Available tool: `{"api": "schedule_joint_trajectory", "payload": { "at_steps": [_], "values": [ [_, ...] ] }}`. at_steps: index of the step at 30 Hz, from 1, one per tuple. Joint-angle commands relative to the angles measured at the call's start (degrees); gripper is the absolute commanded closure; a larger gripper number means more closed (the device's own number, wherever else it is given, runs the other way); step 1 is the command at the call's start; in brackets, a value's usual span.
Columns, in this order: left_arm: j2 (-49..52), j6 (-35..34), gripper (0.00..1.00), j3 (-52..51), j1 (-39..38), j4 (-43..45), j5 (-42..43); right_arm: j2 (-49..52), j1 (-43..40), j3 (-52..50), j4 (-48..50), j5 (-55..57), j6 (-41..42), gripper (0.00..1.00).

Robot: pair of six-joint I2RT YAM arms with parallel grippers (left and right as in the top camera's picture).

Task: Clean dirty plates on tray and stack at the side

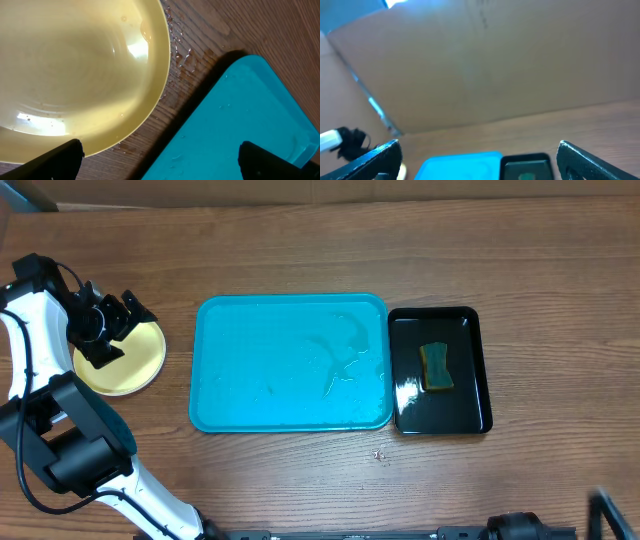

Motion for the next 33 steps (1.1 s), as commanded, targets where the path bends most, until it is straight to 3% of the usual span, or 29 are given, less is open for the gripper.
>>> {"api": "schedule_joint_trajectory", "payload": {
  "at_steps": [1,5,11,20,33],
  "values": [
    [0.4,1.3,0.00,0.5,-0.2,0.0,-0.4,-5.2,0.3,-2.1,0.4,4.8,-1.7,0.00],
    [0.4,1.3,0.00,0.5,-0.2,0.0,-0.4,-10.4,0.3,-6.7,5.6,4.2,-7.2,0.00],
    [0.4,1.3,0.00,0.5,-0.2,0.0,-0.4,-15.9,0.3,-22.5,27.4,0.2,-16.1,0.00],
    [0.4,1.3,0.00,0.5,-0.2,0.0,-0.4,-19.3,0.2,-52.7,64.4,-6.2,-16.2,0.00],
    [0.4,1.3,0.00,0.5,-0.2,0.0,-0.4,-23.1,0.2,-84.9,92.6,-8.3,-16.2,0.00]
  ]
}}
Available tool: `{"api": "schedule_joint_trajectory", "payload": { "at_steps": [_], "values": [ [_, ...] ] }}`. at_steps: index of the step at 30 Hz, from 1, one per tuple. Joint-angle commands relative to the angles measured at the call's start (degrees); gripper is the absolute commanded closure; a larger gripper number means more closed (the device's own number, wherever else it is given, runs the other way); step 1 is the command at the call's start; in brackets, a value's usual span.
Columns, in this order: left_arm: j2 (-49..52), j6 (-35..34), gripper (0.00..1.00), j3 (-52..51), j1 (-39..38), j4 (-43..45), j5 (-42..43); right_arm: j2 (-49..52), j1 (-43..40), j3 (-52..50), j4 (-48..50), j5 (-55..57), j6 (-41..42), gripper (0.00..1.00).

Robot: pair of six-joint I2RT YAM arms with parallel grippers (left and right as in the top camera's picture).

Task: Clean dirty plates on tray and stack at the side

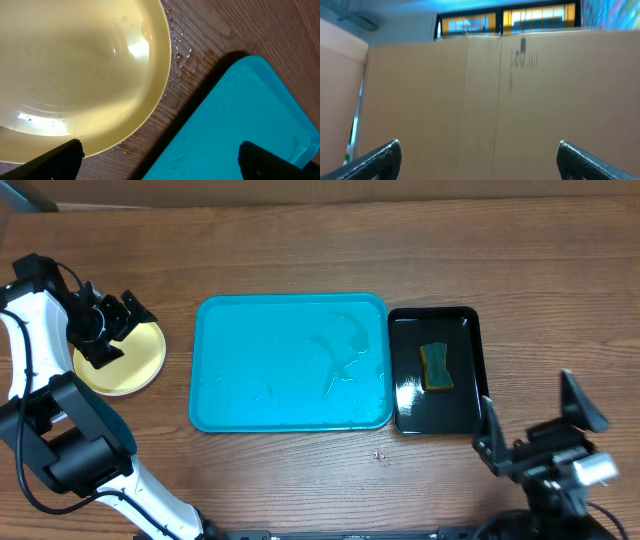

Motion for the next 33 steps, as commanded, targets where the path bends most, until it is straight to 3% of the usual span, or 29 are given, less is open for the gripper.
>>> {"api": "schedule_joint_trajectory", "payload": {
  "at_steps": [1,6,15,21,25,29,33],
  "values": [
    [0.4,1.3,0.00,0.5,-0.2,0.0,-0.2,-0.6,0.2,-7.4,3.1,-0.6,-0.2,0.00],
    [0.4,1.3,0.00,0.5,-0.2,0.0,-0.2,-0.6,0.2,-12.9,3.3,-0.5,-0.2,0.00],
    [0.4,1.3,0.00,0.5,-0.2,0.0,-0.2,-0.6,0.1,-13.0,-22.6,2.3,-3.5,0.00],
    [0.4,1.3,0.00,0.5,-0.2,0.0,-0.2,-0.6,-0.1,-13.0,-22.3,2.6,-11.0,0.00],
    [0.4,1.3,0.00,0.5,-0.2,0.0,-0.2,-0.6,-0.2,-12.9,-22.3,3.1,-10.9,0.00],
    [0.4,1.3,0.00,0.5,-0.2,0.0,-0.2,-0.6,-0.2,-12.9,-22.3,4.4,-7.1,0.00],
    [0.4,1.3,0.00,0.5,-0.2,0.0,-0.2,-0.6,-0.2,-13.0,-22.7,10.1,2.2,0.00]
  ]
}}
